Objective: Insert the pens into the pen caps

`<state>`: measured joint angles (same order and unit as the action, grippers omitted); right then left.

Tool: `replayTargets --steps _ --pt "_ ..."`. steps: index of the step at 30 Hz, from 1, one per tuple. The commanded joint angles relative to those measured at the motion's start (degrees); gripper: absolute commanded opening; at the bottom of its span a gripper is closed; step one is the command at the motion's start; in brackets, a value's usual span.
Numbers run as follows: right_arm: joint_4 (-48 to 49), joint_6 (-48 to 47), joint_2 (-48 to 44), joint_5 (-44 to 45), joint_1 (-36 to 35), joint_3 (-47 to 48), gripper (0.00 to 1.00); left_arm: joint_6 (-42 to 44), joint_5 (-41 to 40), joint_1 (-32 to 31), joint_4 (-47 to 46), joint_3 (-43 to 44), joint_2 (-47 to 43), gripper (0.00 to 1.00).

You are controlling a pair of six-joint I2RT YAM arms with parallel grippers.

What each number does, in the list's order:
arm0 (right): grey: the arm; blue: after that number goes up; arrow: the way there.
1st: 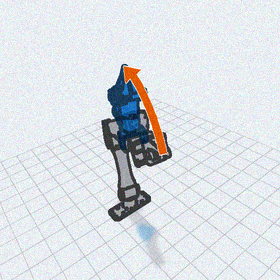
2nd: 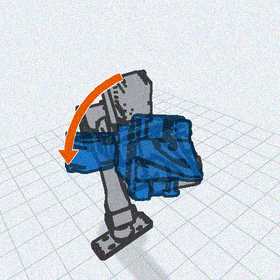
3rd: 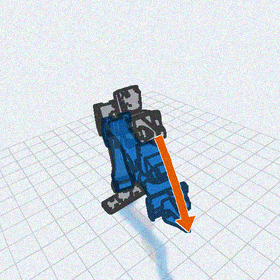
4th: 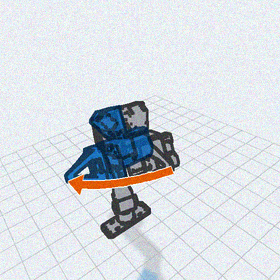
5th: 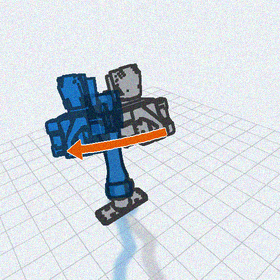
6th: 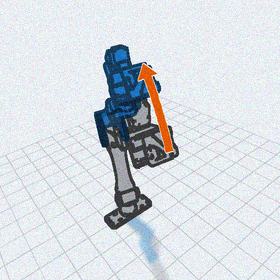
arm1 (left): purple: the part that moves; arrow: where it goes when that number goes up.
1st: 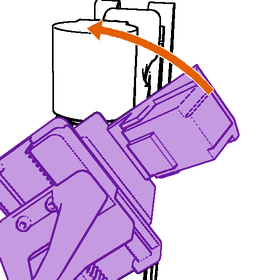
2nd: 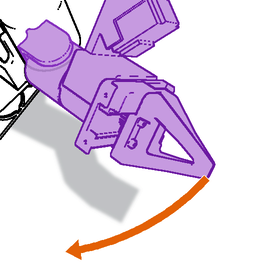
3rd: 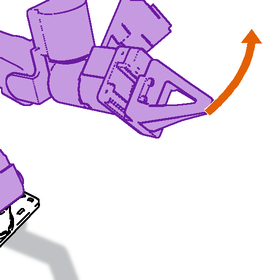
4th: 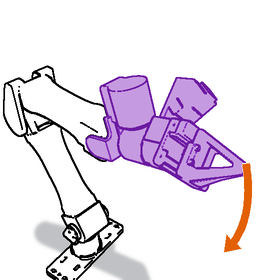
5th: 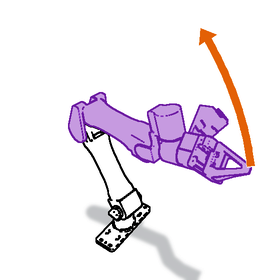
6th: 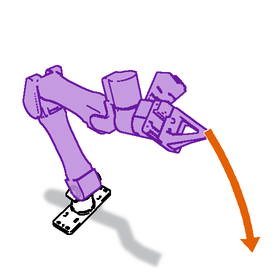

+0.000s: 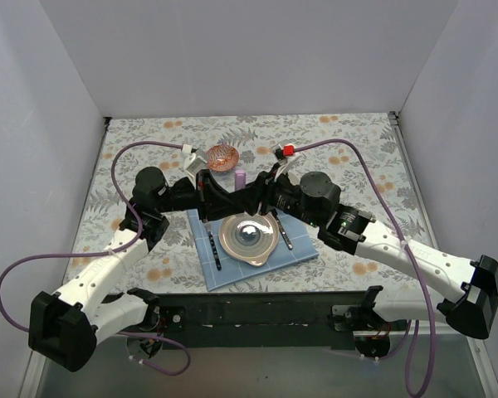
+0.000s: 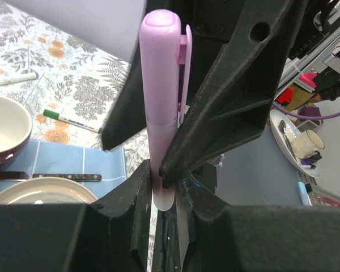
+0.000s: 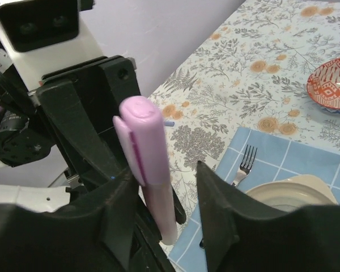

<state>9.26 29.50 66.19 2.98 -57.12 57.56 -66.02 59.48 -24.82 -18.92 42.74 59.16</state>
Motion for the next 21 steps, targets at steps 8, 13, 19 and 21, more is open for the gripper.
replayTargets --steps 8,13,19,21 --pt "1.67 -4.26 0.78 -2.11 3.06 1.5 0.01 0.8 1.7 -0.23 1.59 -0.64 0.87 0.58" --pt "-8.35 -9.36 0.86 -6.02 17.96 3.52 0.01 2.91 -3.32 -0.23 3.89 -2.92 0.44 0.86" --pt "-32.71 -18.34 5.08 6.77 30.02 6.17 0.01 0.99 -18.82 -0.23 7.05 -3.19 -1.93 0.98" --pt "-35.26 -17.81 5.79 5.11 33.2 4.15 0.01 0.37 -23.17 -0.23 9.06 -2.49 -2.55 0.98"
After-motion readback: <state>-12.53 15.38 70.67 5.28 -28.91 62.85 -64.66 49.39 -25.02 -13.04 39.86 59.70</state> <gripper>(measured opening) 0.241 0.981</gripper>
